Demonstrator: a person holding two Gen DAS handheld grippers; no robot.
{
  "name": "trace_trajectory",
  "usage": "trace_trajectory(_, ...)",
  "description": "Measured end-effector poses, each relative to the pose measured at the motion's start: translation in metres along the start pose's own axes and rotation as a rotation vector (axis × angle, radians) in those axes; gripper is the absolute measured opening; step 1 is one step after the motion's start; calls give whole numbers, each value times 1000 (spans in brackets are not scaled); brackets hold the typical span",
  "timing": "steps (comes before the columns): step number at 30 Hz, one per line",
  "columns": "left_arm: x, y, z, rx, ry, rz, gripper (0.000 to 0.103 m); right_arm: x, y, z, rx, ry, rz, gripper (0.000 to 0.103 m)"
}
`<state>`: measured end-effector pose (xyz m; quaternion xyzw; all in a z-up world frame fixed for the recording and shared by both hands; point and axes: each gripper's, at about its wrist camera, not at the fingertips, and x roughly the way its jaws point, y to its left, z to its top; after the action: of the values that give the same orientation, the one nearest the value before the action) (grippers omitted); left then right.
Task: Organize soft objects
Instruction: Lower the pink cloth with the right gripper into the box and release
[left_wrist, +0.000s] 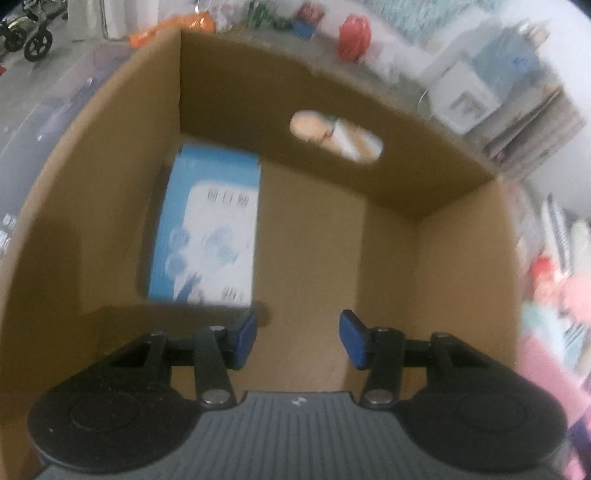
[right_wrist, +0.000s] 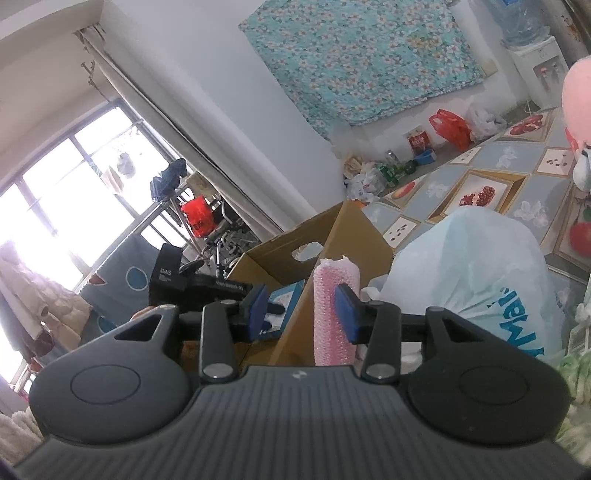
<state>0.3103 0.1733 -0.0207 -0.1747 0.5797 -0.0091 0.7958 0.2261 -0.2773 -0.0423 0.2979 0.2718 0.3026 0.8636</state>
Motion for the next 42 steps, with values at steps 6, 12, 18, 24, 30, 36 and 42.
trace_trajectory(6, 14, 11, -1, -53, 34, 98, 59, 0, -6, -4, 10, -5, 6, 42)
trace_trajectory(12, 19, 19, 14, -115, 0, 140, 61, -1, -14, -8, 38, -4, 4, 43)
trace_trajectory(18, 11, 27, 10, -139, -59, 192, 62, -3, -18, -11, 45, -7, 0, 43)
trace_trajectory(24, 2, 27, -2, -159, -124, 204, 65, 5, -15, -16, 44, 15, -3, 43)
trace_trajectory(30, -16, 15, -8, -95, -168, 194, 68, 13, -14, -19, 38, 15, -30, 42)
trace_trajectory(36, -40, -5, -28, -23, -223, 129, 68, 24, -15, -22, 22, 15, -77, 27)
trace_trajectory(42, -70, -35, -54, 119, -322, 64, 69, 2, 1, -16, -11, -51, -76, 26)
